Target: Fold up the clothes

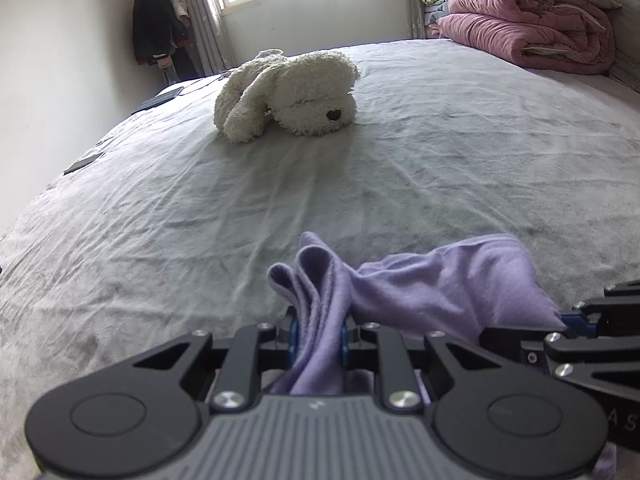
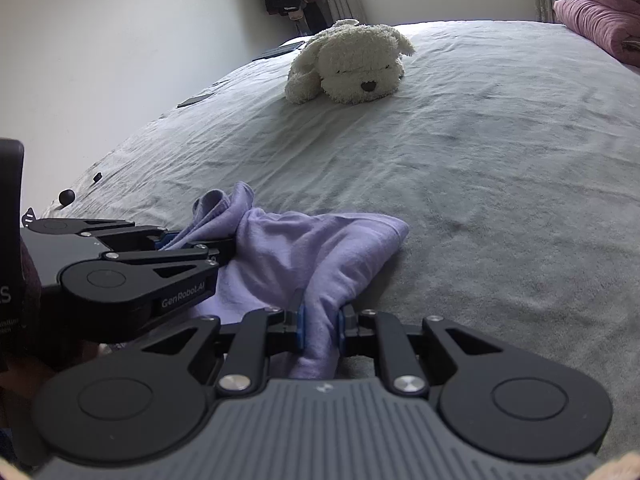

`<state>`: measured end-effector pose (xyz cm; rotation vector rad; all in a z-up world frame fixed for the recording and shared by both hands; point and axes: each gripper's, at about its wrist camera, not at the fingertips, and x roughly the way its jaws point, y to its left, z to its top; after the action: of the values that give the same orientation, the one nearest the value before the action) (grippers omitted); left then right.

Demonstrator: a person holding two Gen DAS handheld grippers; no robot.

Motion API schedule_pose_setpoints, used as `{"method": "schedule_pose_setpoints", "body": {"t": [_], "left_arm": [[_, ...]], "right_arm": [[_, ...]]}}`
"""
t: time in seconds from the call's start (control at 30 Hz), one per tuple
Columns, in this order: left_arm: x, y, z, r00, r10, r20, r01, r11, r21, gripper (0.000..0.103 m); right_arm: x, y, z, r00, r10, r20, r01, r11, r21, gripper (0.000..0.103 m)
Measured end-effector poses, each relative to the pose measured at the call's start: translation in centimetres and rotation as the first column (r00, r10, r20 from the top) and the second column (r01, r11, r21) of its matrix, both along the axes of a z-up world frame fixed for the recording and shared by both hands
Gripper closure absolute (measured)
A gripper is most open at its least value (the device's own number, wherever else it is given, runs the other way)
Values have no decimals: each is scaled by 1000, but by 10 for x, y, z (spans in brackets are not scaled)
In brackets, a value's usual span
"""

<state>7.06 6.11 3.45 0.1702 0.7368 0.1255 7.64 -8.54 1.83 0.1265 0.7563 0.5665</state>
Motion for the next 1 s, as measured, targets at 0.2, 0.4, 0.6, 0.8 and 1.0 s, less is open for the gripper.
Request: {"method": "schedule_pose_setpoints", "body": {"t": [0.2,0.4,0.6,0.8,1.0], "left_arm": [[1,-9,-1,1000,23,19,-23,1000,20,85],[3,-12,6,999,35,19,-35,999,-5,85],[0,-26,20,999,13,40,-10,998,-55,86],[1,-55,32,998,-31,53,36,994,-101,86],[6,-87,36,996,-59,64,68,988,-142,86]], "right_arm": [[4,-3,3,1000,29,8,-29,999,-22,88],[5,-6,7,999,49,21,-48,998,-46,88],[3,-18,21,998,19,63,-14,996,-83,88],[2,-52,36,993,-58,105,68,993,-94,88],[-4,-87,51,983,-121,135,134,987,-87,88]]}}
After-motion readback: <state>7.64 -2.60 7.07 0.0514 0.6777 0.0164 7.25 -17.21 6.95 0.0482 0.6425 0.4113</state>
